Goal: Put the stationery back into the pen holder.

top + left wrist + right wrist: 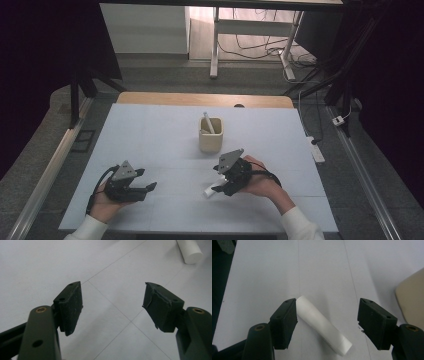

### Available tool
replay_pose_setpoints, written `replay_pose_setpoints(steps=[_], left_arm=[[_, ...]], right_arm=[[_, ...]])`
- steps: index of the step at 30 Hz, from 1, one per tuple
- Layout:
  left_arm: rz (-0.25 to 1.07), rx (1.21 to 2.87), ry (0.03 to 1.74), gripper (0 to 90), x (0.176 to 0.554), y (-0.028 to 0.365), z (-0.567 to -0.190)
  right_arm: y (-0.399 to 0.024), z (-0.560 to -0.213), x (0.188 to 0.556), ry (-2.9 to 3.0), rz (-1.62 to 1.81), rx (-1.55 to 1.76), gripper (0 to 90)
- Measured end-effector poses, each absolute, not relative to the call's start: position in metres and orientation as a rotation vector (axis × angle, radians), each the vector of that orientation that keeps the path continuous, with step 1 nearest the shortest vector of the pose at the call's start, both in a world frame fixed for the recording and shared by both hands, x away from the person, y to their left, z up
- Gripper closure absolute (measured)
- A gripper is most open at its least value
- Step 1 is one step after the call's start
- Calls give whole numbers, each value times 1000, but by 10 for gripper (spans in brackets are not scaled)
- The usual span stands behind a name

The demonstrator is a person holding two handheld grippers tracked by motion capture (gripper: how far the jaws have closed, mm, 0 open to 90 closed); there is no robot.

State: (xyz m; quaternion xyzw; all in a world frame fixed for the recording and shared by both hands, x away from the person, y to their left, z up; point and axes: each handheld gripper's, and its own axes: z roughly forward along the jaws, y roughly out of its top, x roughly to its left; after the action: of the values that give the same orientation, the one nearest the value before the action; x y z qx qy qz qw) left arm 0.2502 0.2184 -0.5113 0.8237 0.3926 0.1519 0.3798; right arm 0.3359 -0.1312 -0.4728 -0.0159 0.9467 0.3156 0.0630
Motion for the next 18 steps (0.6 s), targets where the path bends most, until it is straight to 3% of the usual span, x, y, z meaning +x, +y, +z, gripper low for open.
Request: replay_pose_setpoints(steps=[18], left_arm=[[386,2109,1009,311,250,219,-513]], right_arm=[[-104,-495,334,2979,744,-274,285]])
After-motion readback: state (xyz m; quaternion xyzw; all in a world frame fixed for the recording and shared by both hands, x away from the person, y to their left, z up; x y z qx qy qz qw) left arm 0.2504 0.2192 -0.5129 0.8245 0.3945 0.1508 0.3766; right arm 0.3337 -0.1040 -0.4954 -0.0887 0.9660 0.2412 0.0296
